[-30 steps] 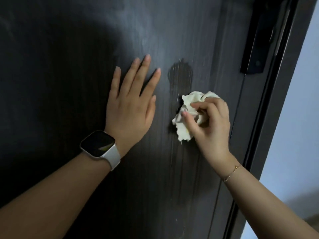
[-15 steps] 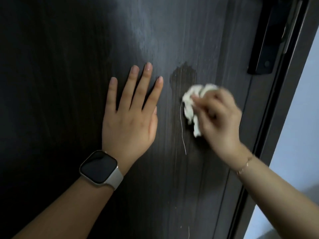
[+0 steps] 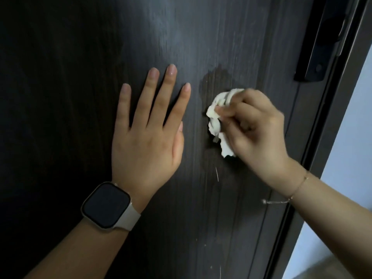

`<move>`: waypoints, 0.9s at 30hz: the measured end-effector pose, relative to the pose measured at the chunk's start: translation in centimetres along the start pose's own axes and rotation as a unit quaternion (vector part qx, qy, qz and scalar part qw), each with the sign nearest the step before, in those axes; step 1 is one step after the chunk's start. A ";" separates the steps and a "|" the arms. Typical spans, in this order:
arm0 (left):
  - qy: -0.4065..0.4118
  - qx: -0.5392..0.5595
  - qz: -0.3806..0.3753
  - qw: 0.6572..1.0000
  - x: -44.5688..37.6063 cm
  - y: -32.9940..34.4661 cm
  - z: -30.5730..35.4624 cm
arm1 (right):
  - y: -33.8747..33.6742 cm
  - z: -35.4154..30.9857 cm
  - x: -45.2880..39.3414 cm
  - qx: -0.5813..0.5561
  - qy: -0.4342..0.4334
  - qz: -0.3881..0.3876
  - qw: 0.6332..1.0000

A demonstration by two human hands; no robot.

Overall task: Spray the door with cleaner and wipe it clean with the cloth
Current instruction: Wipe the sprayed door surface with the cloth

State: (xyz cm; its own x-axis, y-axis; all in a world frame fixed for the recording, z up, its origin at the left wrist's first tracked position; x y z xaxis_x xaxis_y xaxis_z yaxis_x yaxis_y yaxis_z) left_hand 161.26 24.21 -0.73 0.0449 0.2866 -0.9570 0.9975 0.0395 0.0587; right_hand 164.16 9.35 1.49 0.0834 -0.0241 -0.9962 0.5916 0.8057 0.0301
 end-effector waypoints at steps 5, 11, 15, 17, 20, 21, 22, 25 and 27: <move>-0.004 0.007 0.004 1.000 0.1 -0.2 -0.2 | 0.6 -1.6 8.6 0.003 -0.054 -0.153 0.987; 0.001 0.005 -0.004 1.000 -0.1 0.0 -0.2 | -0.2 -0.3 1.1 -0.012 0.056 0.062 0.996; -0.002 0.010 -0.001 1.000 0.1 -0.1 -0.2 | 0.9 -1.0 6.9 -0.021 0.018 -0.052 0.998; 0.001 0.009 -0.004 1.000 0.1 0.0 -0.1 | 0.8 -0.7 10.4 -0.037 0.007 -0.122 0.992; 0.005 0.006 -0.007 1.000 0.1 0.1 -0.1 | 0.1 1.1 9.5 -0.068 0.054 -0.115 0.990; 0.006 0.004 -0.008 1.000 0.1 0.1 -0.1 | -0.1 1.8 8.2 -0.060 0.080 -0.082 0.992; 0.007 0.004 -0.009 1.000 0.1 0.1 -0.1 | -0.4 2.5 6.6 -0.049 0.111 -0.040 0.992; 0.009 0.002 -0.011 1.000 0.0 0.1 -0.1 | -1.3 3.6 4.1 -0.060 0.190 0.085 0.976; 0.006 0.001 -0.017 1.000 0.0 0.2 -0.1 | -0.9 2.6 6.8 -0.055 0.168 0.062 0.982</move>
State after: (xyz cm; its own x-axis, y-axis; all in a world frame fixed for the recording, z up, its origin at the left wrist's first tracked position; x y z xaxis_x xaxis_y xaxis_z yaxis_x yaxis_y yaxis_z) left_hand 161.41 24.36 -0.71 0.0109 0.2970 -0.9548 0.9986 0.0468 0.0260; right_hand 166.27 6.97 -5.09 -0.1303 0.2599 -0.9568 0.5025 0.8492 0.1622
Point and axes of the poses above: each hand's wrist, its own x-axis away from the middle knuckle, its own y-axis out of the palm, z = x × y, the point moved 9 cm from there along -x, towards the middle knuckle, and after that the axes turned 15 degrees about z, right-handed, at the moved point
